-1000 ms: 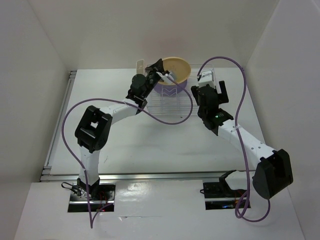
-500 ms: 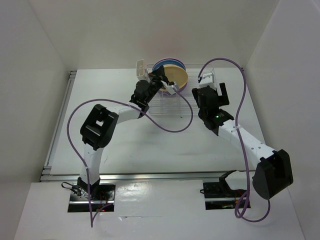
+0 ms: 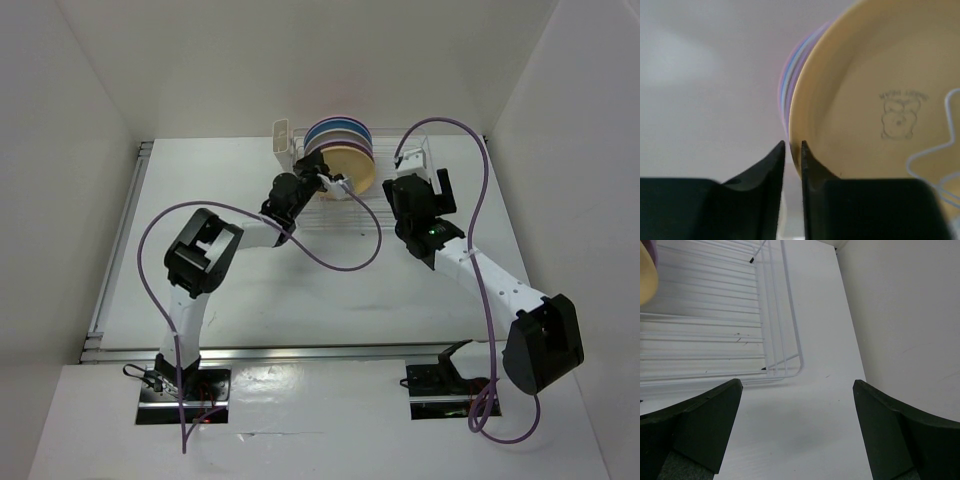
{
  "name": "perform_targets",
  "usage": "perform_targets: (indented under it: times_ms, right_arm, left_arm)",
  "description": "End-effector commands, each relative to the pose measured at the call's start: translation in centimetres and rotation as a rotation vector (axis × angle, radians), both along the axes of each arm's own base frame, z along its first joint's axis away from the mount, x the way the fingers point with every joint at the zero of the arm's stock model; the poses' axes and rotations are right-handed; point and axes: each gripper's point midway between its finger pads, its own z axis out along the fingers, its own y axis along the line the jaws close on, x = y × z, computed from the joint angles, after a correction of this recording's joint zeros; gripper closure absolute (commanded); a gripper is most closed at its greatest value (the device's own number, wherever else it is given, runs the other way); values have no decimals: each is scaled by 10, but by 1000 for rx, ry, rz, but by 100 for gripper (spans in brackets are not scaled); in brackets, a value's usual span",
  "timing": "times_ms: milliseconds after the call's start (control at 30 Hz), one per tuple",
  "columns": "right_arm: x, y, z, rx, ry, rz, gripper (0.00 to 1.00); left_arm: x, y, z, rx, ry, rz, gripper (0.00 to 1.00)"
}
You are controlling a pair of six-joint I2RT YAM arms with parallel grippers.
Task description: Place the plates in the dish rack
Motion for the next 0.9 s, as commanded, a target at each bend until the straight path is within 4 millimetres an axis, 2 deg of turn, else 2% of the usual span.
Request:
perform_targets:
  times_ms: [0,33,100,133,267,300,400,433,467,500,533,567,633,667,733,767,800,833,867]
  right_arm:
    - [3,1,7,43,-22,-11,0]
    - [2,1,2,38,-13,-11,0]
    - [0,0,1,47,-16,-13,0]
    - [1,2,3,55,-24,-5,0]
    - [5,5,6,79,-49,1,0]
    - [6,8,8,89,-58,13,0]
    - [9,9,6,98,-64,10,0]
    - [10,10,8,103,-73,10,0]
    - [11,10,5,99,-65,10,0]
    - [12,11,8,96,-77,14,0]
    - [13,11,10,100,-86,14,0]
    - [14,11,12,93,-92,18,0]
    - [17,10,19,92,-123,11,0]
    - [18,10,23,85,-133,15,0]
    - [23,8,34,58,-178,4,0]
    - [26,7,40,48,-196,-2,0]
    - [30,7,48,39,-220,-12,0]
    - [35,2,56,13,-245,-28,0]
    - [35,-2,68,3,-276,-52,0]
  left_arm:
    - [2,18,-4,-102,34,71,72]
    - [-1,13,-6,-109,60,59,50]
    - [-1,15,-7,-110,79,68,49]
    - [-3,9,-7,-110,80,57,48]
    - [-9,13,21,-135,36,86,42]
    - [-14,13,36,-146,7,98,40]
    - [-21,19,65,-156,-57,135,39]
    - [-27,25,86,-185,-91,143,39]
    - [-32,25,98,-207,-111,149,34]
    - [-36,30,112,-238,-131,156,34]
    - [-43,31,118,-251,-140,159,34]
    - [-53,38,139,-278,-173,157,31]
    - [-67,39,148,-274,-189,170,29]
    - [-69,46,149,-273,-191,199,29]
    - [-74,67,157,-382,-180,299,18]
    - [-73,77,153,-438,-155,346,11]
    - [-68,108,147,-526,-122,477,5]
    - [-60,116,128,-611,-14,516,0]
    - [-54,127,130,-673,49,563,0]
